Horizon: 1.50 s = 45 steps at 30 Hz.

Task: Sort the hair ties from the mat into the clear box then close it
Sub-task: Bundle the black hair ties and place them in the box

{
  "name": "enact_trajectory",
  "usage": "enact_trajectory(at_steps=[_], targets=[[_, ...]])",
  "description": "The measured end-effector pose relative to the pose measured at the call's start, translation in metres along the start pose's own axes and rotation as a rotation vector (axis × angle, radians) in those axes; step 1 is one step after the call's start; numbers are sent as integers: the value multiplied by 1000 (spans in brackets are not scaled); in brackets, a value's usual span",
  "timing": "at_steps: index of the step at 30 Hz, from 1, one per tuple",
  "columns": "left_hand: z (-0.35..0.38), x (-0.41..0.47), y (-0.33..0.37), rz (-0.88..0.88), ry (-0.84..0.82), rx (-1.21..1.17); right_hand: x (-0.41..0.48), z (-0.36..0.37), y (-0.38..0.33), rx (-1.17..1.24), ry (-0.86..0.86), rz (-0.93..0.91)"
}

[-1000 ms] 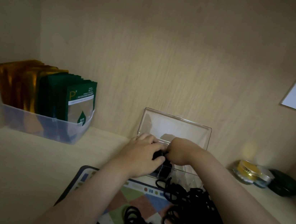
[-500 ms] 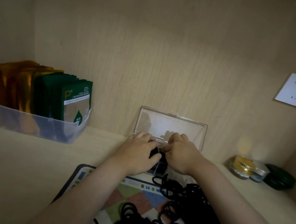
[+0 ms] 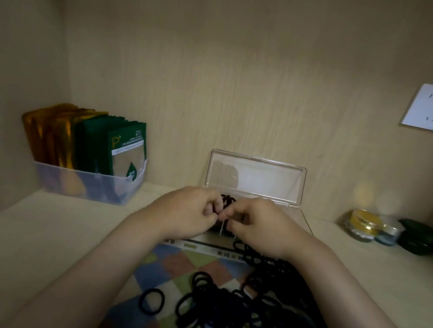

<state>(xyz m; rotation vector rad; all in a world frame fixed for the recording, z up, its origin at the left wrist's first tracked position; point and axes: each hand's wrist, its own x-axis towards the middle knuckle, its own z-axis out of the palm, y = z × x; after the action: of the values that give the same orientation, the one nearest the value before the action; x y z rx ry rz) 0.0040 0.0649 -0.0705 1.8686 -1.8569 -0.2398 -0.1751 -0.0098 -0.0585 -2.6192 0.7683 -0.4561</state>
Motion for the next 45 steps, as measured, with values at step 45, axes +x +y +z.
enact_trajectory(at_steps=[45], targets=[[32, -74, -8, -139, -148, -496, -38, 14, -11, 95, -437, 73]])
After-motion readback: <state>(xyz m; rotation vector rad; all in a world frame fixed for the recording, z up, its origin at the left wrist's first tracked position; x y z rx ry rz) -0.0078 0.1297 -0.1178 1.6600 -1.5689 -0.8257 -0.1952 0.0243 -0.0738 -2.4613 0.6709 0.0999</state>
